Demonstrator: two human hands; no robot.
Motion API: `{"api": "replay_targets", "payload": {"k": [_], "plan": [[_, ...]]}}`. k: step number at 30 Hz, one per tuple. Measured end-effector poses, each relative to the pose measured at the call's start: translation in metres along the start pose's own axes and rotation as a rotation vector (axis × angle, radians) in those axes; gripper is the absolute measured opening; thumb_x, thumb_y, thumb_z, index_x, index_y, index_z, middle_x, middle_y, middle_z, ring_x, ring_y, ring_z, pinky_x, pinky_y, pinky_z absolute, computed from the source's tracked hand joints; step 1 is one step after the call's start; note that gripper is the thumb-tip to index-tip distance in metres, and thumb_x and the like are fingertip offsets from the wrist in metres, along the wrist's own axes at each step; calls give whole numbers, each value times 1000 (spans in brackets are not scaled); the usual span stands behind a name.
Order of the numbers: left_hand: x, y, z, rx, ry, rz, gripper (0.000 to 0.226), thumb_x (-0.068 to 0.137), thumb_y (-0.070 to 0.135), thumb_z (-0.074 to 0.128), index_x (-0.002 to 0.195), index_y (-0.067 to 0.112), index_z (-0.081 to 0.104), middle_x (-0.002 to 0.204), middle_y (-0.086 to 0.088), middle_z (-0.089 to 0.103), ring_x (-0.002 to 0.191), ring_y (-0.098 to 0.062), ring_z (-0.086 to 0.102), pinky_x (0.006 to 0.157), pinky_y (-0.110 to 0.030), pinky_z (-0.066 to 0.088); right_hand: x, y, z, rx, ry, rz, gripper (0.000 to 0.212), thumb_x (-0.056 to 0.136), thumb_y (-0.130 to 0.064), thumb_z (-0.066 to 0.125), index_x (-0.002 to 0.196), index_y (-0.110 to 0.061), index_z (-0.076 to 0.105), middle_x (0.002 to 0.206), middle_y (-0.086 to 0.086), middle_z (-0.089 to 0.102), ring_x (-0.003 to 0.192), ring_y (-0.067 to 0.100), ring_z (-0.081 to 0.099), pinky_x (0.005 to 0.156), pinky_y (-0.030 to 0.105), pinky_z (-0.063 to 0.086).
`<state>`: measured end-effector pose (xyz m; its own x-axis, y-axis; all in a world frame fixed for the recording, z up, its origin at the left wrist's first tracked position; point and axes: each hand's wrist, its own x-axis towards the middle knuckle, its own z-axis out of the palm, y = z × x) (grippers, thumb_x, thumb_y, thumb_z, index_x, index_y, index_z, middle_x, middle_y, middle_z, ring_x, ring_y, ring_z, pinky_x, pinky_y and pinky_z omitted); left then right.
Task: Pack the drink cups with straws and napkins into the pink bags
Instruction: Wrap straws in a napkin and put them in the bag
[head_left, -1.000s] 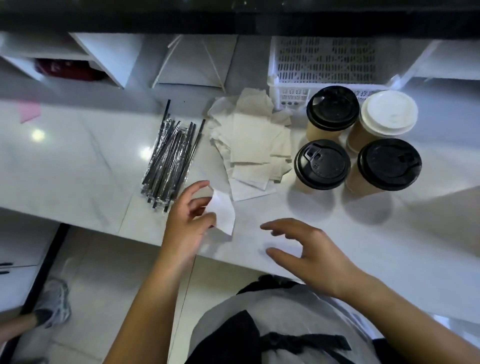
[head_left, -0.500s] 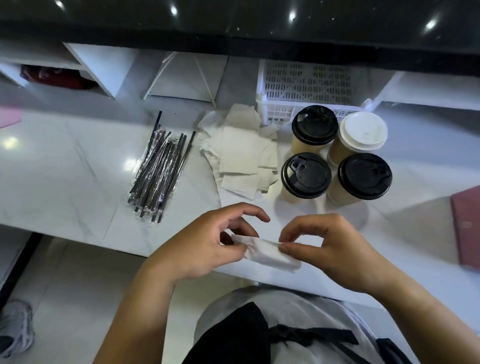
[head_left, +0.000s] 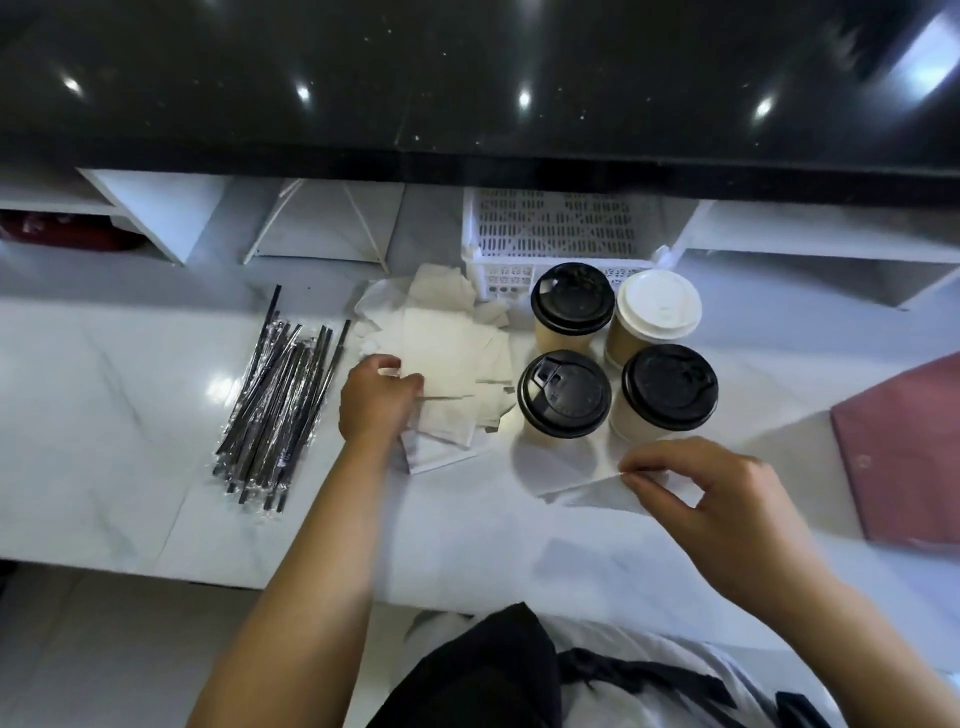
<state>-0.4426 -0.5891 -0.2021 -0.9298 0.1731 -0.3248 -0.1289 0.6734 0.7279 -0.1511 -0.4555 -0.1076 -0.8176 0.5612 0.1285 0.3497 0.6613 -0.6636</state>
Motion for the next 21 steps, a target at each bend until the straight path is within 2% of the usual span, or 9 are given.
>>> {"api": "replay_targets", "payload": {"k": [4,8,10,13,15,17,20,21], "plan": [[0,-7,-4,-127,82,49,15,79,20,77,92,28,74,89,6,72,90,-23,70,86,-40,57,6,4,-6,-19,38,7,19,76,-2,82,83,-19,76,82,-14,70,86,9,61,73,11,43],[-6,-18,-18,-225,196,95,14,85,17,75,99,18,78,87,2,73,85,-23,71,83,-39,58,15,5,-9,29,35,-9,19,77,-2,81,82,-19,75,88,-19,69,90,5,63,77,12,45],[-12,-20,-28,-245,269,136,15,86,15,74,101,16,77,87,0,73,82,-21,70,79,-34,56,20,5,-10,57,33,-41,14,81,-9,80,83,-21,75,91,-23,68,94,1,63,79,13,46],[-28,-8,-44,-358,273,185,13,85,13,75,91,24,74,83,7,72,74,-7,65,72,-25,48,28,0,-12,107,14,-76,6,81,-21,71,83,-24,75,99,-22,68,102,1,62,85,12,45],[-41,6,-55,-399,191,193,15,84,11,76,85,25,73,81,11,71,67,2,61,70,-21,46,31,-3,-14,132,-23,-103,6,81,-22,70,83,-25,75,108,-20,66,111,6,60,91,15,43],[-55,23,-64,-487,29,181,13,85,7,73,85,20,71,87,10,74,71,3,63,69,-20,47,35,-9,-18,165,-82,-130,6,82,-24,71,83,-27,75,119,-19,63,124,11,55,98,19,41],[-77,48,-72,-682,-284,197,11,76,7,72,79,16,65,106,-1,77,98,-14,70,78,-26,50,46,-21,-28,262,-174,-147,4,83,-28,73,84,-31,76,133,-18,58,134,15,49,104,20,38],[-85,55,-72,-740,-379,195,11,72,9,70,77,16,63,110,-8,76,101,-20,70,77,-28,51,51,-24,-31,290,-199,-150,3,82,-29,73,83,-31,76,136,-19,57,135,13,48,104,20,37]]}}
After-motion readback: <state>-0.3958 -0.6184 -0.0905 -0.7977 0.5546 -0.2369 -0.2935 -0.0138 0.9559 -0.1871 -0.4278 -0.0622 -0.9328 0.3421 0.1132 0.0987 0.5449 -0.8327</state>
